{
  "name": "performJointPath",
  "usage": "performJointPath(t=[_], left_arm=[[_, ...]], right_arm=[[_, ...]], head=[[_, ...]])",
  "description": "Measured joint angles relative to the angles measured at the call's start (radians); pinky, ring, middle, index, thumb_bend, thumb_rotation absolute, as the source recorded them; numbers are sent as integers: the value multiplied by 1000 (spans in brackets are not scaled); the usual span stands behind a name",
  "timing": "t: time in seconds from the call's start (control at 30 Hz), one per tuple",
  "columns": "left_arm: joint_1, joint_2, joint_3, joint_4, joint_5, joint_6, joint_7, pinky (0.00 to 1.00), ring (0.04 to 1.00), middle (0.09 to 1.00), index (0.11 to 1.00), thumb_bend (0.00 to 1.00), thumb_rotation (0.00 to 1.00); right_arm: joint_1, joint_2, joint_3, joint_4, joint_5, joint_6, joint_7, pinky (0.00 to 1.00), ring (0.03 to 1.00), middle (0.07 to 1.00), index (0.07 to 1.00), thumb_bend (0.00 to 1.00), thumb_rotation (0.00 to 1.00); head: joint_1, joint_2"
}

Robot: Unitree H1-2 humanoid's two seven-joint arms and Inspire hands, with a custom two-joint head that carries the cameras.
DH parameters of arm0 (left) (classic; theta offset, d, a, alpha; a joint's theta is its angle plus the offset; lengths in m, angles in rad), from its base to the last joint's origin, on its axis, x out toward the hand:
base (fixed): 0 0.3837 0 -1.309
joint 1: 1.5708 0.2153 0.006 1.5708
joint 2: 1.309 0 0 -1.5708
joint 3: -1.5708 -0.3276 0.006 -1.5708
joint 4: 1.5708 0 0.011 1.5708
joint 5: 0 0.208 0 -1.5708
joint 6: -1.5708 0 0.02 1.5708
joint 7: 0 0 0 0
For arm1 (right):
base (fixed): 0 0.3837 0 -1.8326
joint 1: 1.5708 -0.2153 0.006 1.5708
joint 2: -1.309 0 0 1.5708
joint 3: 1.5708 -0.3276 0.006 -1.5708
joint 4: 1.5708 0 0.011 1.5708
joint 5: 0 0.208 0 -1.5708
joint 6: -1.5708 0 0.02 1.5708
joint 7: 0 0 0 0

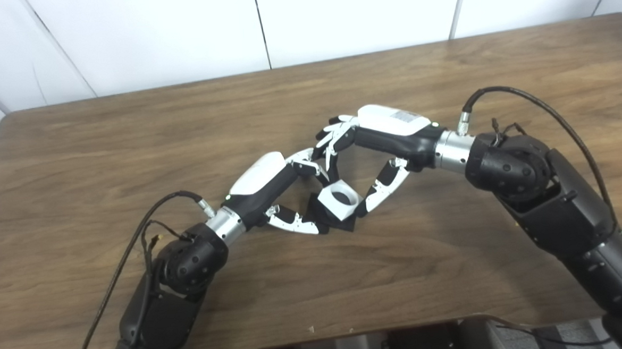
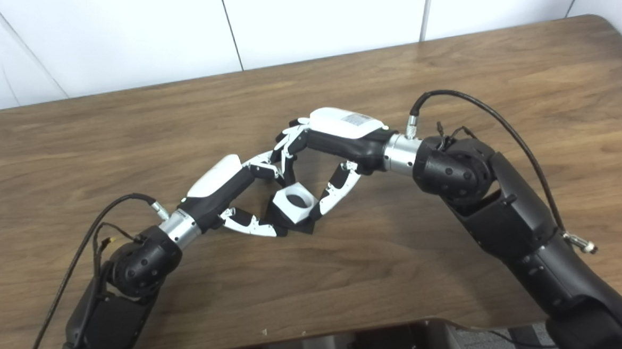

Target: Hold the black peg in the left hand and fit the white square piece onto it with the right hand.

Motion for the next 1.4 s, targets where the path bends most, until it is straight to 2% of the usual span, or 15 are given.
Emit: performJointPath(t=[0.47, 0.8, 1.4], left_arm=[[0, -3, -1, 1, 2, 2, 3, 814, 953, 913, 497, 515, 88], [0, -2, 0, 1, 1, 2, 2, 805, 949, 914, 497, 514, 89], [0, -2, 0, -1, -1, 8, -1, 801, 944, 913, 497, 514, 90]], right_arm=[[-17, 0, 6, -1, 2, -2, 15, 959, 886, 782, 478, 519, 139], [-17, -2, 6, -1, 2, -8, 21, 977, 892, 784, 478, 519, 140], [-62, -46, 14, -60, -8, -32, 86, 977, 903, 787, 477, 517, 143]], head=[[5, 5], [3, 6], [3, 11]])
